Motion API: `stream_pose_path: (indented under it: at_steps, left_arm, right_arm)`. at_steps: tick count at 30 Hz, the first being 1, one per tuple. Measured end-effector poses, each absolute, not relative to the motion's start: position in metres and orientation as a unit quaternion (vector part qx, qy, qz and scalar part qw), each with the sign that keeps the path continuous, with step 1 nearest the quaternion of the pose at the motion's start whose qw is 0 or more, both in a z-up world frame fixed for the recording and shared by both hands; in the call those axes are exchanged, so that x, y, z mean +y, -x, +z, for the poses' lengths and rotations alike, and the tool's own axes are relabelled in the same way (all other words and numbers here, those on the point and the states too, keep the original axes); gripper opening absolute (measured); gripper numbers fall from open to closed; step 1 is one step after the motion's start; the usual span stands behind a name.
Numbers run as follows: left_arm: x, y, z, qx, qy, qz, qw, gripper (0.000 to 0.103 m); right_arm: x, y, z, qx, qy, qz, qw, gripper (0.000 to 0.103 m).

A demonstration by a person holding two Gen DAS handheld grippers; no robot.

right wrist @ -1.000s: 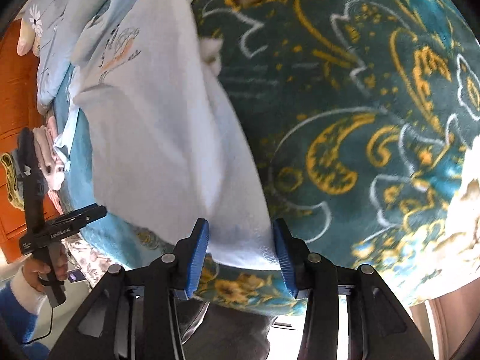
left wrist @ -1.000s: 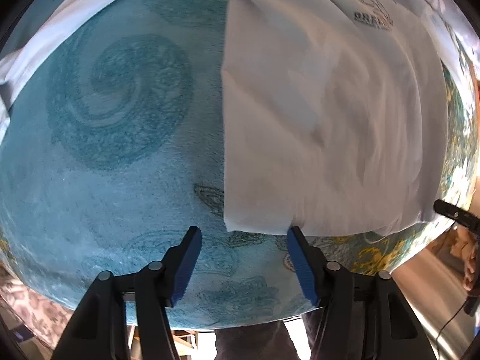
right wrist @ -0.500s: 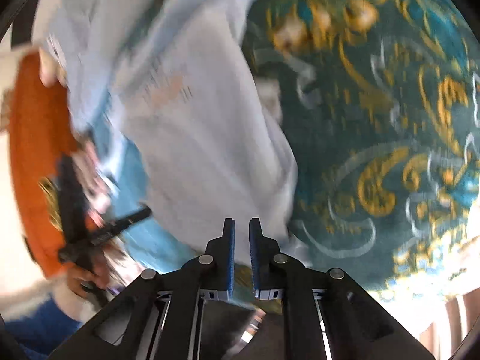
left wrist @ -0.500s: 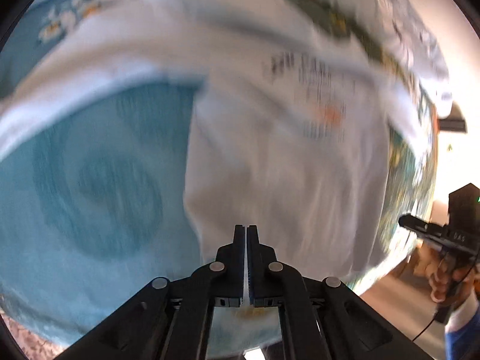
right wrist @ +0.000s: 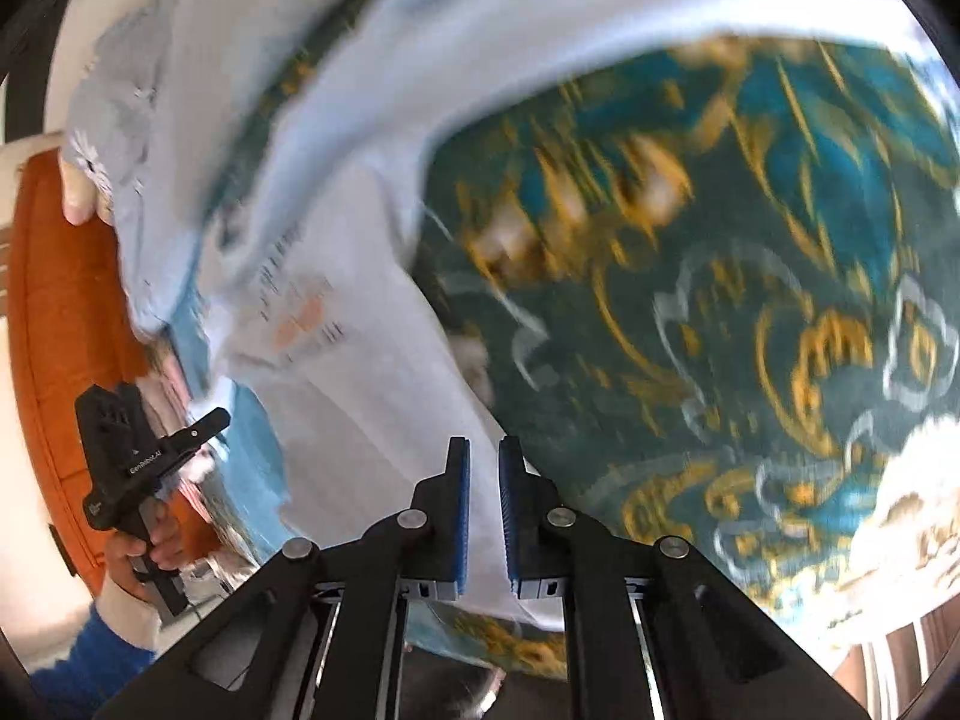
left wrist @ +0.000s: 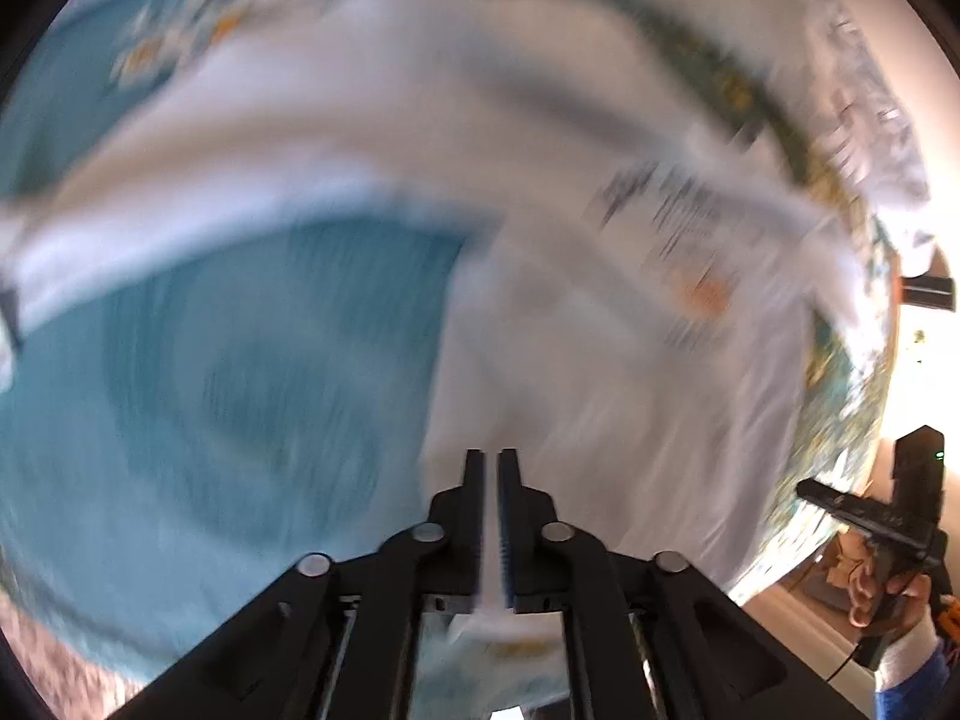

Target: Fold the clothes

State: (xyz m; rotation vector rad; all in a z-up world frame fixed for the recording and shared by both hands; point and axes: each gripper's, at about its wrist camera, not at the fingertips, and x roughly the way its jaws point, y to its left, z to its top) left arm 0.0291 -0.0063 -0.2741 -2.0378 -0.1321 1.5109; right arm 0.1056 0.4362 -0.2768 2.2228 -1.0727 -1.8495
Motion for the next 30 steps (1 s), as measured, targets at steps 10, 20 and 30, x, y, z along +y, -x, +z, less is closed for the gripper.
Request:
stream_pose_path:
  at_steps: [10,20,30]
  left_arm:
    - [-0.024,-0.086,-0.310,-0.079,0.812,0.517,0.261,0.058]
    - [-0.001,-0.093,-0.292,-0.027,0.801,0.502,0.324,0.010]
    - [0.023,0.031,-0.246,-0.176,0.728,0.562,0.351,0.009]
  right_arm:
    - [0.430,-0.170,-0.320,-0.336,-0.766,-0.548,-0.019,0.054]
    - [0.388,-0.175,-0.324,-0.344,-0.790,-0.504,0.059,0.011]
    - [0.410,-0.113,-0.296,-0.504,-0.674,-0.529,0.106,0.005]
